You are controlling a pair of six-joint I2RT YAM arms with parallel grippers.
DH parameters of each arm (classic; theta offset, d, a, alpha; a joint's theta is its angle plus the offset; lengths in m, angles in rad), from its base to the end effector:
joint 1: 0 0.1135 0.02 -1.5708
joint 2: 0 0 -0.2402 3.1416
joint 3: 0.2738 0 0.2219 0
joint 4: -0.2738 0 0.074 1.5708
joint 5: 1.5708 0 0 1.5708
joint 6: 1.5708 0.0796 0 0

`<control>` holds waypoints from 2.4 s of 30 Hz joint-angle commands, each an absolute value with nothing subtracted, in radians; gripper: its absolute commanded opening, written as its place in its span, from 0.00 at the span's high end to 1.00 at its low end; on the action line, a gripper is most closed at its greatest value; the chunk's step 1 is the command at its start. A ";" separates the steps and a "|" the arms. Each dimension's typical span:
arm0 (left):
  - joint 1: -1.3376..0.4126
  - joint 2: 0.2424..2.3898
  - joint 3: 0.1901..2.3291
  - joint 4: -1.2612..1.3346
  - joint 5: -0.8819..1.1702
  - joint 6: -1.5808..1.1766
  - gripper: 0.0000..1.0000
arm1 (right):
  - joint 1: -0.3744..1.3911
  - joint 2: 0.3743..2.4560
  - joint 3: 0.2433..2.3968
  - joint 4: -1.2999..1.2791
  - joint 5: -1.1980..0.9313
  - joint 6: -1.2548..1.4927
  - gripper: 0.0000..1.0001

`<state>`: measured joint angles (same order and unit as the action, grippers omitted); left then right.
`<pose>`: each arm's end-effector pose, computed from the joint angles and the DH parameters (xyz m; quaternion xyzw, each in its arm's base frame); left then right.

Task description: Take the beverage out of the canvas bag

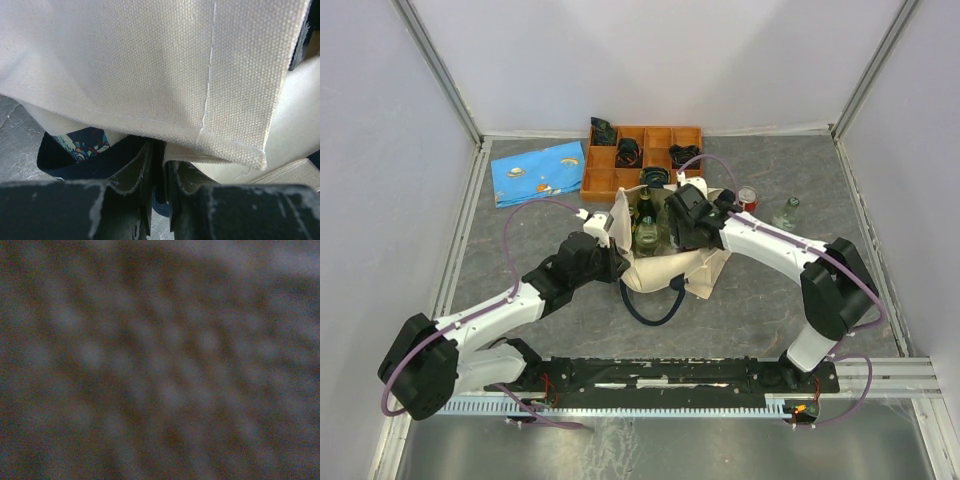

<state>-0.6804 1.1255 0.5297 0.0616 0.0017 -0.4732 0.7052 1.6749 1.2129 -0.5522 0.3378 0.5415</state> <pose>0.2014 -0.1632 0.1818 0.0903 0.8640 -0.2708 0.4148 0.2773 0.2014 0.1843 -0.0315 0.9484 0.0269 0.3142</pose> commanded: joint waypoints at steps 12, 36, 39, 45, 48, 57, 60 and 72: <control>-0.676 1.184 0.518 0.014 -0.017 -0.459 0.80 | 0.782 1.435 1.399 -0.612 0.332 0.387 1.00; -0.677 1.218 0.543 0.041 0.014 -0.438 0.80 | 0.786 1.053 1.699 -0.867 1.110 0.237 1.00; -0.677 1.233 0.556 0.032 0.024 -0.429 0.80 | 0.777 0.973 1.594 -0.857 1.185 0.240 1.00; -0.676 1.242 0.561 0.023 0.046 -0.422 0.80 | 0.767 0.825 1.379 -0.993 1.191 0.461 1.00; -0.677 1.233 0.560 0.017 0.052 -0.418 0.80 | 0.767 0.784 1.266 -1.066 1.130 0.598 1.00; -0.676 1.231 0.589 -0.027 0.052 -0.393 0.80 | 0.730 0.786 0.977 -0.955 0.968 0.725 1.00; -0.676 1.228 0.585 -0.025 0.051 -0.402 0.80 | 0.628 0.779 0.890 -0.853 0.823 0.712 1.00; -0.676 1.211 0.555 -0.013 0.028 -0.428 0.80 | 0.458 0.986 0.723 -0.503 0.581 0.683 1.00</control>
<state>-0.6800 1.2144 0.5770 0.0399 0.0353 -0.4442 0.4744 0.9657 0.7094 -0.7227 0.5949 0.6910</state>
